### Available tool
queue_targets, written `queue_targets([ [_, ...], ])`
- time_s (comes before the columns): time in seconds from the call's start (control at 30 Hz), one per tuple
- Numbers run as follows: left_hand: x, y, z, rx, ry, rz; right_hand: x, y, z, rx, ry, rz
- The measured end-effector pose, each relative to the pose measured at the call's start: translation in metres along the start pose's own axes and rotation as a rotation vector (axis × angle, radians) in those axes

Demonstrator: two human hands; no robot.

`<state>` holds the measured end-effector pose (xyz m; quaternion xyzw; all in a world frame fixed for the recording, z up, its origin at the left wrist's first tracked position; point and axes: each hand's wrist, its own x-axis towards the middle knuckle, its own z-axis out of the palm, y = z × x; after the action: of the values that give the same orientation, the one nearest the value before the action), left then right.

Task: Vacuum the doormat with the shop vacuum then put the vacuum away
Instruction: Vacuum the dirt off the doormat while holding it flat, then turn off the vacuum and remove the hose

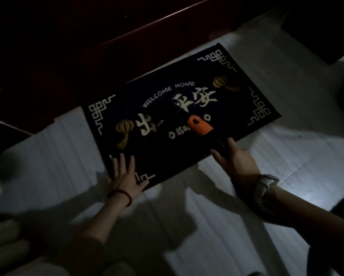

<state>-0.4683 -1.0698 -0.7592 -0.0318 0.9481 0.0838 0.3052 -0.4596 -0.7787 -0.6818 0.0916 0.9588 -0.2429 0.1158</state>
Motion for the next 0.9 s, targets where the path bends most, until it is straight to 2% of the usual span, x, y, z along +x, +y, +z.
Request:
queue_targets([
  [0.1, -0.003, -0.039, 0.006, -0.087, -0.055, -0.138, -0.026, -0.018, 0.031, 0.033, -0.133, -0.093],
  [0.2, -0.001, -0.055, 0.014, -0.089, -0.077, -0.169, -0.056, -0.025, 0.045, -0.035, -0.275, -0.235],
  [0.43, -0.018, -0.045, -0.035, -0.107, -0.205, -0.177, -0.06, -0.023, -0.007, -0.072, -0.392, -0.247],
  [0.5, -0.042, -0.026, -0.068, -0.23, -0.14, -0.202, -0.062, -0.031, -0.038, -0.072, -0.346, -0.211],
  [0.63, -0.123, 0.039, -0.156, -0.771, 0.071, -0.17, -0.08, -0.062, -0.118, 0.055, -0.176, -0.061],
  [0.7, -0.17, 0.076, -0.2, -0.958, 0.036, -0.137, -0.093, -0.085, -0.158, 0.106, -0.114, -0.012],
  [0.77, -0.213, 0.114, -0.238, -1.111, -0.072, -0.062, -0.11, -0.108, -0.196, 0.124, -0.081, -0.006],
  [0.83, -0.25, 0.15, -0.275, -1.198, -0.176, -0.004, -0.134, -0.133, -0.237, 0.161, -0.099, -0.007],
  [0.9, -0.279, 0.179, -0.307, -1.238, -0.208, 0.027, -0.16, -0.156, -0.271, 0.197, -0.135, -0.016],
])
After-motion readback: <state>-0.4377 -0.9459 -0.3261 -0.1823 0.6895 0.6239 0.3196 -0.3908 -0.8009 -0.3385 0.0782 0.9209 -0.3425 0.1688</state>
